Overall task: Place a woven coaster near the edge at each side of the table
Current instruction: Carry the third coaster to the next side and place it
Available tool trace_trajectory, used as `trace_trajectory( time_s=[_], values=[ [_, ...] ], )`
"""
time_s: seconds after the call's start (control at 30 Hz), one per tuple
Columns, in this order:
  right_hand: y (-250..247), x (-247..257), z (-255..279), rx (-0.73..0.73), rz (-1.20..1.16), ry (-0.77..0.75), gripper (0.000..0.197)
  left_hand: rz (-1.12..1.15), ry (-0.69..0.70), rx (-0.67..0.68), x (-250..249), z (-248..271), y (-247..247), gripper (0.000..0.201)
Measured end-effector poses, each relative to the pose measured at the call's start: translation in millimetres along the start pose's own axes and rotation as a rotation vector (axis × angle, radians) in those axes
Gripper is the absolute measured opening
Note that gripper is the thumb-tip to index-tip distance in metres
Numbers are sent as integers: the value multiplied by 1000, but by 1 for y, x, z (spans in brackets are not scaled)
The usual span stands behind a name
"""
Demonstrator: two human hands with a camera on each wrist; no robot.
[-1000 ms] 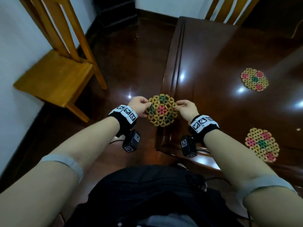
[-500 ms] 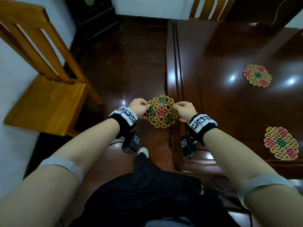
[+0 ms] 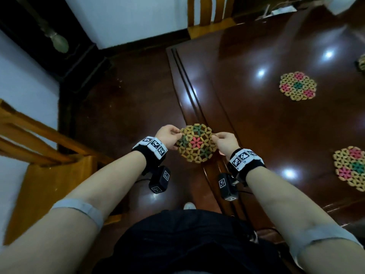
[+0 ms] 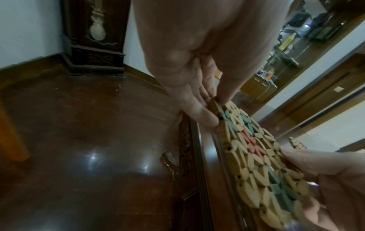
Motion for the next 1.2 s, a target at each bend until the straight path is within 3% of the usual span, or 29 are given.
trace_trajectory(
  time_s=[0.1,0.33,0.43,0.73,0.9,1.0,1.13,1.2],
  values=[
    [-17,-1,-12,-51,-93,49,32,19,14,94,-17,-34,13,10],
    [-43,-3,-39,-66,-412,217,23,-42,85,405,-56,-114,60,27],
    [-54,12,-56,-135,-465,261,20,-90,108,513,-75,-154,75,36],
    [-40,26,-68,-258,-519,445,23,-501,340,858,-111,-225,102,44],
    [-36,18,-57,-369,-492,504,33,-727,503,998,-122,-224,125,49],
    [-40,10,-52,-423,-356,530,34,-792,558,1049,-119,-221,139,53],
    [-54,4,-46,-562,-59,507,47,-881,738,978,-129,-219,143,55],
    [-54,7,-45,-558,42,444,57,-935,870,969,-135,-214,142,55]
  ],
)
Point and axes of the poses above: each hand's wrist, its own z-axis away from the middle knuckle, its own y-axis out of the palm, x = y × z, the point moved 8 cm from there along -z, towards the middle knuckle, and after that the axes turned 12 degrees about y, right-handed, at the moved point
